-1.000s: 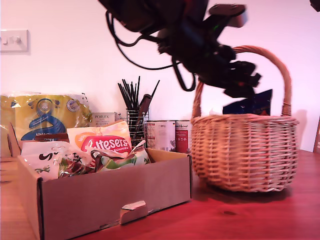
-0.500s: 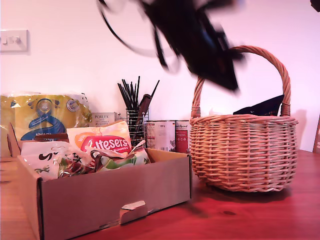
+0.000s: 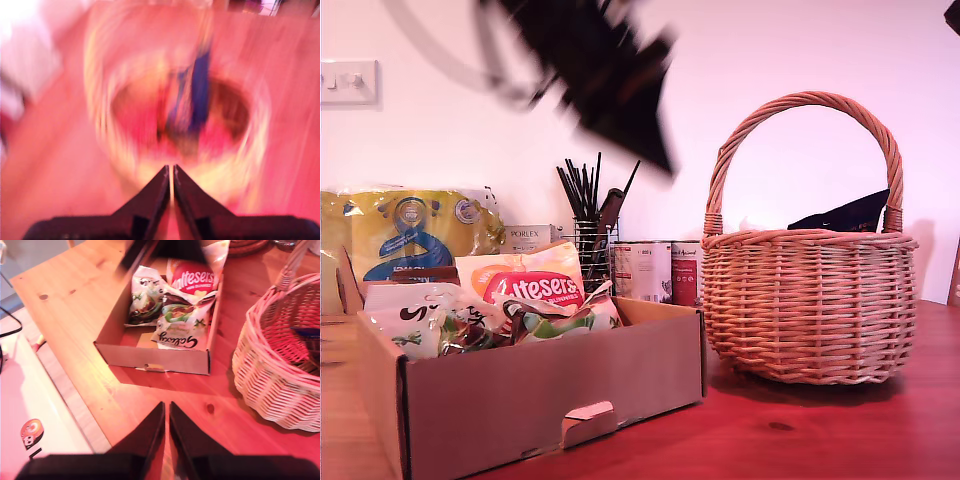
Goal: Move the bags of Easter eggs from the cardboard box on the left into the woven basket on the right side.
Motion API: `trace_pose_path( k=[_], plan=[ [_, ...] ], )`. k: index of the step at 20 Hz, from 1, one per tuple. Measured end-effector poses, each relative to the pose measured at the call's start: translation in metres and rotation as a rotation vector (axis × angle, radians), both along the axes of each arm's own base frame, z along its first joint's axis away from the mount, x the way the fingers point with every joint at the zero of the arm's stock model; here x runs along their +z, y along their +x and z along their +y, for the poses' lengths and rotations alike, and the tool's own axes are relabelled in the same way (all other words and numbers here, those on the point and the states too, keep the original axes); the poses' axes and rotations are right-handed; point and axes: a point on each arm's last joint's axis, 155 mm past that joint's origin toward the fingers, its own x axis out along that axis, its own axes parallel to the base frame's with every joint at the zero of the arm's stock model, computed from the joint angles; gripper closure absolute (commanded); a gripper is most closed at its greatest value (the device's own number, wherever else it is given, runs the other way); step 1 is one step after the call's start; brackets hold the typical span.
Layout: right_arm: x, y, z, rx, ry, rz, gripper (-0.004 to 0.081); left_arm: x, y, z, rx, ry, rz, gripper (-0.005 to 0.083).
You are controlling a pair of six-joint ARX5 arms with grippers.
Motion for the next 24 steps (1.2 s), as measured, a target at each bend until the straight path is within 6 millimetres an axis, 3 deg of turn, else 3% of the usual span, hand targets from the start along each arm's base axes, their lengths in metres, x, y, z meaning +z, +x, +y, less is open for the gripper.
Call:
trace_pose_path(
  k=[2,6,7,8,9,10,11,18,24],
  plan=[
    [0.000,0.000,0.000,0.000,0.001,-0.002,0.0783,-0.011,-0.009,0.017,0.011,-0.006,0.012,0.0796],
    [0.000,0.000,0.000,0.006,-0.005,-0.011,0.0783,0.005,-0.011,0.063,0.079,-0.061,-0.036,0.0794],
    [0.000,0.000,0.000,0.008,-0.007,-0.014,0.0783,0.002,-0.007,0.076,0.095,-0.038,-0.036,0.0713],
    [0.000,0.000,0.000,0.009,-0.008,-0.016,0.0783,-0.004,-0.003,0.087,0.120,-0.021,-0.020,0.0447],
    [0.000,0.000,0.000,0.009,-0.008,-0.016,0.0783,-0.012,0.002,0.094,0.142,-0.005,-0.002,0.0115],
    [0.001,0.000,0.000,0.009,-0.008,-0.016,0.0783,-0.020,0.006,0.100,0.152,0.020,-0.001,-0.0028],
    [0.000,0.000,0.000,0.009,-0.008,-0.016,0.0783,-0.026,0.008,0.102,0.160,0.037,0.008,0.0025],
    [0.000,0.001,0.000,0.011,-0.010,-0.018,0.0783,-0.043,0.020,0.091,-0.008,0.135,-0.121,0.0024],
    [0.000,0.001,0.000,0.011,-0.010,-0.018,0.0783,-0.093,0.031,0.084,-0.044,0.180,-0.070,0.0024]
  ],
)
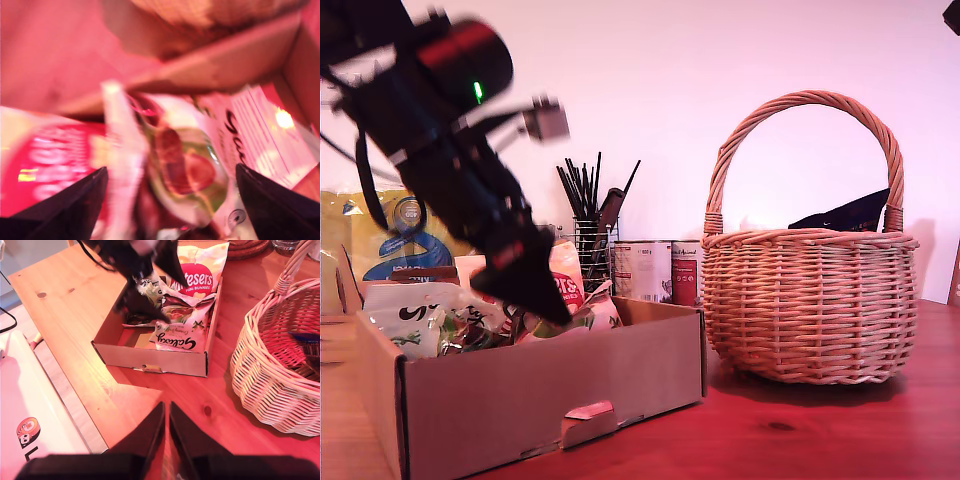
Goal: Move the bags of Easter eggs from the cardboard box on the left into the woven basket on the right side.
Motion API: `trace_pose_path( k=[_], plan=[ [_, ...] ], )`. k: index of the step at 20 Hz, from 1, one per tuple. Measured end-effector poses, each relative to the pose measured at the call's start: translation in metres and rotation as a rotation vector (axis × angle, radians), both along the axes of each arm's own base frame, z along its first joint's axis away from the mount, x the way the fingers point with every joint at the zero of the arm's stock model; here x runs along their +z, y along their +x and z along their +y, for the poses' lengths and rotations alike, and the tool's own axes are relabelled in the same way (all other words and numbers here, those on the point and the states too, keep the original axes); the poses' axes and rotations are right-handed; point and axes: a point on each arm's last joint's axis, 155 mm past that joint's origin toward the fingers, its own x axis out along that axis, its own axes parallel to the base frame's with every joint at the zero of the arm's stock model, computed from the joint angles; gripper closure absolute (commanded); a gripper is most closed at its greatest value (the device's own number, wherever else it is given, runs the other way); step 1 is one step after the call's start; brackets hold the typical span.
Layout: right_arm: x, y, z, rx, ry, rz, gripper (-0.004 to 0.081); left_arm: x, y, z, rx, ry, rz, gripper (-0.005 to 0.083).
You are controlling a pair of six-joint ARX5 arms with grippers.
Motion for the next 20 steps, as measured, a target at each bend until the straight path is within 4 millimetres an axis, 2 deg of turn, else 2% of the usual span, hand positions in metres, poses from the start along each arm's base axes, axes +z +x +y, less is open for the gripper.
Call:
trace_pose_path(
  k=[4,9,13,15,18,19,20],
  plan=[
    [0.000,0.000,0.000,0.000,0.000,0.000,0.0783,-0.015,0.006,-0.006,-0.013,-0.015,0.007,0.0024],
    [0.000,0.000,0.000,0.000,0.000,0.001,0.0783,-0.040,-0.002,-0.009,-0.034,-0.007,0.082,0.0024],
    [0.000,0.000,0.000,0.000,0.000,0.000,0.0783,-0.044,-0.005,-0.009,-0.036,-0.001,0.097,0.0041],
    [0.000,0.000,0.000,0.000,0.000,0.000,0.0783,-0.044,-0.004,-0.008,-0.033,0.005,0.098,0.0161],
    [0.000,0.000,0.000,0.000,0.000,0.000,0.0783,-0.045,-0.005,-0.007,-0.031,0.010,0.101,0.0505],
    [0.000,0.000,0.000,0.000,0.000,0.000,0.0783,-0.045,-0.005,-0.007,-0.032,0.009,0.102,0.0562],
    [0.000,0.000,0.000,0.000,0.000,0.000,0.0783,-0.044,-0.005,-0.008,-0.033,0.007,0.103,0.0575]
  ],
)
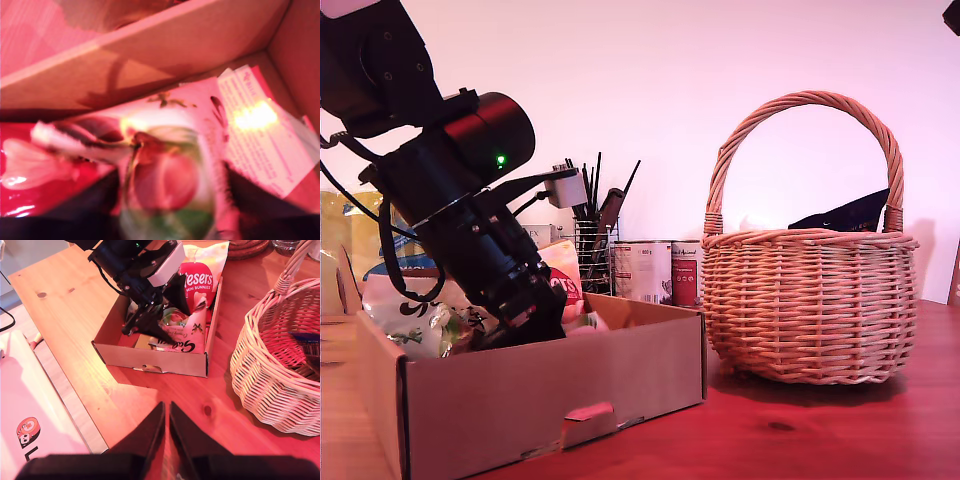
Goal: Move the bags of Easter eggs from the cardboard box on the left into the woven basket on the right side.
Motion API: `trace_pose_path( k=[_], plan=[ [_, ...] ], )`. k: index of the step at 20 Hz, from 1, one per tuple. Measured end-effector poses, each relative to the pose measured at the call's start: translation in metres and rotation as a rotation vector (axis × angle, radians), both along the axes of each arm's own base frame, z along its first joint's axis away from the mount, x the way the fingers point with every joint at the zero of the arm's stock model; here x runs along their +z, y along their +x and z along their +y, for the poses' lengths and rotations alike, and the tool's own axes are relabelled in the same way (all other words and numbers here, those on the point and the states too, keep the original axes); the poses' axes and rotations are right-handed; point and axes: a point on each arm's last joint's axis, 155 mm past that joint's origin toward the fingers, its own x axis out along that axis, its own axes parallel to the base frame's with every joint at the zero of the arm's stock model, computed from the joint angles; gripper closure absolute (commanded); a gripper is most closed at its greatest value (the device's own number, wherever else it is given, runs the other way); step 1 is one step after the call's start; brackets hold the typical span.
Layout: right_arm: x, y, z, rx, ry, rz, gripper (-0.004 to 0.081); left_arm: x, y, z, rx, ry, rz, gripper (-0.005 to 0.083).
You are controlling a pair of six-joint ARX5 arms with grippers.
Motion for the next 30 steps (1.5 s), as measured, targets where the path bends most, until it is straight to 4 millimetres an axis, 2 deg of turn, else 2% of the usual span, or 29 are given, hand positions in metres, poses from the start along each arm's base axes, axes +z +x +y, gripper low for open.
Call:
trace_pose_path(
  k=[4,9,12,15,17,19,24,27,30],
  plan=[
    [0.000,0.000,0.000,0.000,0.000,0.000,0.0783,0.006,0.005,-0.003,0.001,-0.010,-0.014,0.0575],
    [0.000,0.000,0.000,0.000,0.000,0.000,0.0783,0.014,-0.002,0.002,0.031,0.002,0.029,0.0575],
    [0.000,0.000,0.000,0.000,0.000,0.000,0.0783,0.033,-0.010,-0.003,0.018,-0.054,0.041,0.0575],
    [0.000,0.000,0.000,0.000,0.000,0.000,0.0783,0.087,-0.016,-0.022,-0.029,-0.212,-0.011,0.0575],
    [0.000,0.000,0.000,0.000,0.000,-0.001,0.0783,0.129,-0.019,-0.040,-0.058,-0.345,-0.056,0.0576],
    [0.000,0.000,0.000,0.000,0.000,-0.001,0.0783,0.161,-0.017,-0.061,-0.072,-0.452,-0.095,0.0576],
    [0.000,0.000,0.000,0.000,0.000,0.001,0.0783,0.188,-0.032,-0.115,-0.121,-0.583,-0.164,0.0576],
    [-0.001,-0.001,0.000,0.000,-0.003,0.008,0.0783,0.210,-0.026,-0.139,-0.080,-0.638,-0.300,0.0576],
    [-0.004,-0.002,-0.001,0.000,-0.007,0.019,0.0783,0.218,-0.013,-0.152,-0.018,-0.673,-0.414,0.0576]
  ],
)
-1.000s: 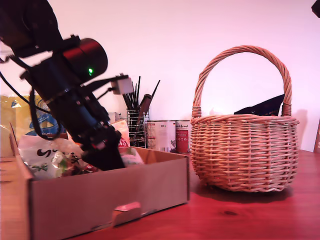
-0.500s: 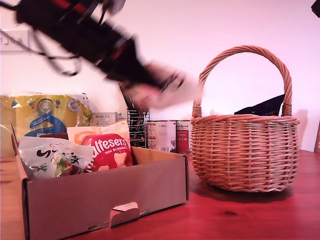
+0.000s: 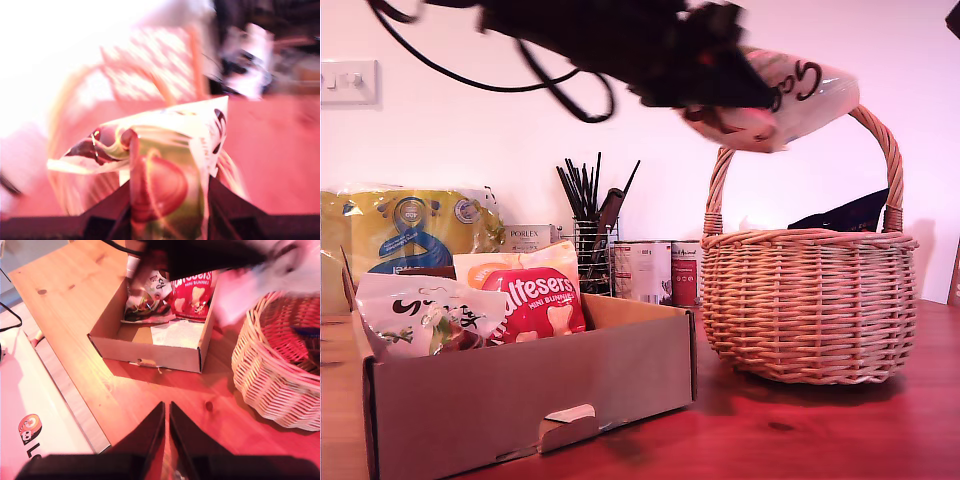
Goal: Move the bags of Easter eggs from the cardboard box on the left into the woven basket on the right side.
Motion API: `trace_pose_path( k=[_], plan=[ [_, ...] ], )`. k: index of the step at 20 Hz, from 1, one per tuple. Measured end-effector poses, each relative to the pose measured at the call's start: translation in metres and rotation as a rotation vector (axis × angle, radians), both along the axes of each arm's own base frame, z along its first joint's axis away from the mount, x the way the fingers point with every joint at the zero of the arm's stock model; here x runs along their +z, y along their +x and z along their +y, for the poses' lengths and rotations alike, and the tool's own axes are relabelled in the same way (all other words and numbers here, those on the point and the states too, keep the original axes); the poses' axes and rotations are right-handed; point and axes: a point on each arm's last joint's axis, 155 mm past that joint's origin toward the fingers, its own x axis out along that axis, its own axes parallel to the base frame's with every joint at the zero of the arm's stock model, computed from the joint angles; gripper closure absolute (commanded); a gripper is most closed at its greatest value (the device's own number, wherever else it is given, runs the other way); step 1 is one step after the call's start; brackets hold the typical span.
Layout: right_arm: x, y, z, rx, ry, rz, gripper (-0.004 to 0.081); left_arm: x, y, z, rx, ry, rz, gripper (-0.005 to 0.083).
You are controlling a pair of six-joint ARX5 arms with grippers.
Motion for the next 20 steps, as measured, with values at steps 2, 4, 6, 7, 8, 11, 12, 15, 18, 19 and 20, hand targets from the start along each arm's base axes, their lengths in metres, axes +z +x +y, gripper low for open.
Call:
trace_pose_path(
  k=[2,4,6,7,8,11,12,15,18,19,20],
  plan=[
    [-0.001,-0.001,0.000,0.000,-0.002,0.007,0.0783,-0.015,0.010,-0.006,0.033,0.004,-0.006,0.0576],
    [-0.002,-0.002,0.000,0.000,-0.003,0.012,0.0783,-0.041,0.016,-0.011,0.061,0.039,0.016,0.0576],
    [-0.002,-0.002,-0.001,0.000,-0.004,0.012,0.0783,-0.059,0.024,-0.014,0.092,0.067,0.030,0.0576],
    [-0.002,-0.002,-0.001,0.000,-0.004,0.012,0.0783,-0.059,0.029,-0.017,0.105,0.067,0.026,0.0576],
    [-0.002,-0.002,-0.001,0.000,-0.004,0.012,0.0783,-0.053,0.033,-0.023,0.112,0.056,0.014,0.0576],
    [-0.002,-0.002,-0.001,0.000,-0.004,0.012,0.0783,-0.021,0.045,-0.041,0.116,-0.003,-0.033,0.0576],
    [-0.002,-0.002,-0.001,0.000,-0.004,0.012,0.0783,-0.015,0.047,-0.045,0.120,-0.010,-0.039,0.0576],
    [-0.002,-0.002,-0.001,0.000,-0.004,0.012,0.0783,-0.020,0.054,-0.050,0.128,0.007,-0.028,0.0576],
    [-0.002,-0.002,-0.001,0.000,-0.004,0.012,0.0783,-0.048,0.066,-0.052,0.171,0.054,-0.003,0.0576],
    [-0.002,-0.002,-0.001,0.000,-0.004,0.012,0.0783,-0.059,0.070,-0.049,0.197,0.074,0.005,0.0576],
    [-0.002,-0.002,-0.001,0.000,-0.004,0.012,0.0783,-0.067,0.074,-0.046,0.222,0.089,0.009,0.0576]
  ],
)
